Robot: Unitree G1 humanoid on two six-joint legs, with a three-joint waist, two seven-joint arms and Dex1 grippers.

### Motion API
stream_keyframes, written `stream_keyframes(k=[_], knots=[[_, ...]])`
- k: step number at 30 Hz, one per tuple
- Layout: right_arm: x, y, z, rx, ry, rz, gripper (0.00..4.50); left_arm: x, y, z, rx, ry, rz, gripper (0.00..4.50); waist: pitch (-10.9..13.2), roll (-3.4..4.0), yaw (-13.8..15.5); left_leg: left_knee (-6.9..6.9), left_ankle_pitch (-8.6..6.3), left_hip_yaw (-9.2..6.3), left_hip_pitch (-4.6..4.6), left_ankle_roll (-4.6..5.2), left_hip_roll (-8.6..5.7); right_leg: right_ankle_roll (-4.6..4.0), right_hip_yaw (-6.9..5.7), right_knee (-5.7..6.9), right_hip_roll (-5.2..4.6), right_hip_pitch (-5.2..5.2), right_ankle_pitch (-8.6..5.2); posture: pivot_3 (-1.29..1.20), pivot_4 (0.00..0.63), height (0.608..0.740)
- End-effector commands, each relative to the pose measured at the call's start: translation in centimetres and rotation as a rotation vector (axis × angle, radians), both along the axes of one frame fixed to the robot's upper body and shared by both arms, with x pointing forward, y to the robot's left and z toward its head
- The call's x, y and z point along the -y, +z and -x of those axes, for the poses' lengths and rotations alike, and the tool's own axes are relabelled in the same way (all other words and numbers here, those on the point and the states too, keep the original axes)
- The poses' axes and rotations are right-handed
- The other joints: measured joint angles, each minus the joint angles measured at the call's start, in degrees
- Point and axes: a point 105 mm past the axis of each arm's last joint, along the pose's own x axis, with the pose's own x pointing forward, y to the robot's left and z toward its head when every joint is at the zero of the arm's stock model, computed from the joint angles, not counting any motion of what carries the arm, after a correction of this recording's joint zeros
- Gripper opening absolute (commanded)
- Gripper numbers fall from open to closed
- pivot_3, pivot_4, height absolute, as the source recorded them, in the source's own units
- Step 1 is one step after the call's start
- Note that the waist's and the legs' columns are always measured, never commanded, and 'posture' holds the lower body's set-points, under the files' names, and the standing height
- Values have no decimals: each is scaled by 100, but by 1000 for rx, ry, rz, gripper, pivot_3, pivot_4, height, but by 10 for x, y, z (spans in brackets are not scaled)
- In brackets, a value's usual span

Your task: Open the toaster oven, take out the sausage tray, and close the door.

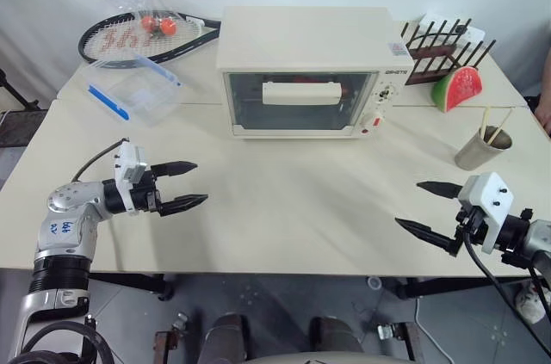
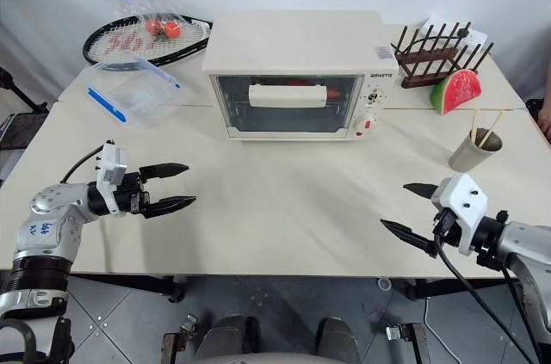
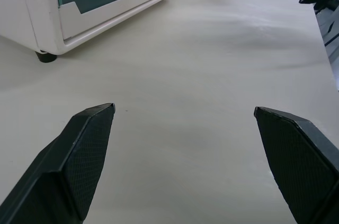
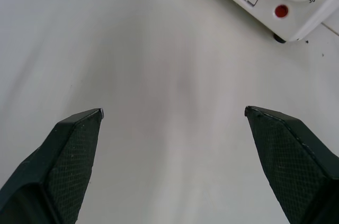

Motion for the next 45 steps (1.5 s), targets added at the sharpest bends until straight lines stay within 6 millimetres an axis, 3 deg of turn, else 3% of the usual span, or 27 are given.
stream_keyframes(k=[1, 5, 10, 15, 24, 29, 34, 38, 45], knots=[[-7, 9, -1, 33, 24, 3, 4488, 1, 10, -2, 63, 9, -15, 4500, 0, 0, 3, 0, 0, 0, 0, 0, 0, 0, 0, 0, 0, 0, 0, 0, 150, 740], [-26, 21, -5, 67, 65, -21, 4488, 1, 15, -4, 69, 34, -7, 4500, 0, 0, -2, 1, 0, -2, 0, 0, 0, 0, 0, 2, 0, 0, 0, 0, 150, 740], [-69, 38, -25, 80, 188, -69, 4488, 7, 25, -6, 74, 30, 48, 4500, 0, 0, -76, 1, 1, -1, 1, -1, 3, 0, 0, 7, 0, -3, 0, 0, 150, 740], [-100, 57, -63, 121, 279, -133, 4488, 13, 39, -12, 103, 27, 124, 4500, 0, -2, -123, 2, -2, 1, -7, 0, 2, 1, -14, -5, -2, -4, 1, 0, 150, 740], [-117, 75, -113, 185, 328, -108, 4488, 10, 42, -4, 145, 48, 156, 4500, 0, -1, -222, -6, -3, 15, -13, 0, 2, 2, -31, -1, -11, -24, 1, 0, 150, 740], [-126, 94, -126, 259, 370, -106, 4488, 6, 41, 1, 142, 70, 159, 4500, 0, 0, -308, -10, -3, 25, -16, 0, 2, 2, -42, 26, -23, -46, 1, 0, 150, 740], [-150, 114, -114, 286, 503, -138, 4488, -2, 50, 0, 149, 111, 188, 4500, 1, 0, -328, -10, -2, 30, -16, -1, 4, 2, -44, 35, -24, -53, 1, 0, 150, 740], [-164, 110, -90, 250, 619, -134, 4488, -8, 60, -5, 159, 138, 204, 4500, 1, 0, -327, -12, -5, 29, -18, -4, 5, 2, -47, 39, -24, -57, 1, 0, 150, 740], [-168, 88, -72, 208, 649, -94, 4488, -19, 72, -22, 169, 188, 194, 4500, 1, 1, -429, -20, -6, 37, -16, -7, 6, 2, -52, 40, -23, -67, 1, 0, 150, 740]])
